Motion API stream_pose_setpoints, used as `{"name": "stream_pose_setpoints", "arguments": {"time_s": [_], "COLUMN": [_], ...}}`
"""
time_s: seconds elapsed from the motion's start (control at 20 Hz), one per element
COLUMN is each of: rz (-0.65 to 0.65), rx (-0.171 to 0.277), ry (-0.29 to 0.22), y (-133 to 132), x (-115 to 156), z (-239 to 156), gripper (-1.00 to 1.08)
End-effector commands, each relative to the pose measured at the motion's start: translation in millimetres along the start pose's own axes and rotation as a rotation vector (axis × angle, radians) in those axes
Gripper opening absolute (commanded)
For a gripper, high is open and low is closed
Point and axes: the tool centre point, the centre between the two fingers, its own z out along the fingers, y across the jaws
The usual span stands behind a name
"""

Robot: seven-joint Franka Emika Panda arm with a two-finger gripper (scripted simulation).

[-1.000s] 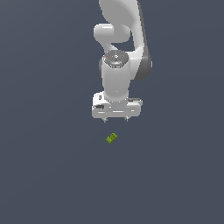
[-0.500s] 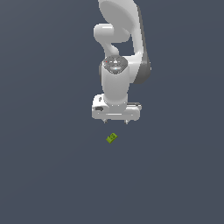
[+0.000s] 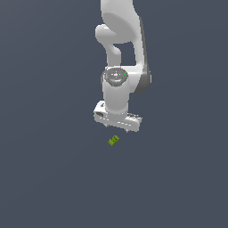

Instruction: Pick up the object and move it to a goal position.

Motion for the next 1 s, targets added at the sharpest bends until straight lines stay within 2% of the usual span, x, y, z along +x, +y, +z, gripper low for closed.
{"name": "stream_pose_setpoints", "arguments": {"time_s": [0.0,0.5,0.95], "rz": [0.073,0.345,0.483], "rx": [-0.002,-0.015,-0.024], "ry": [0.0,0.004,0.01], "y": [1.3,7.5,11.6], "x": [1.6,6.5,8.5], "z": [9.5,44.9,62.7], "gripper": [1.0,1.0,1.0]}}
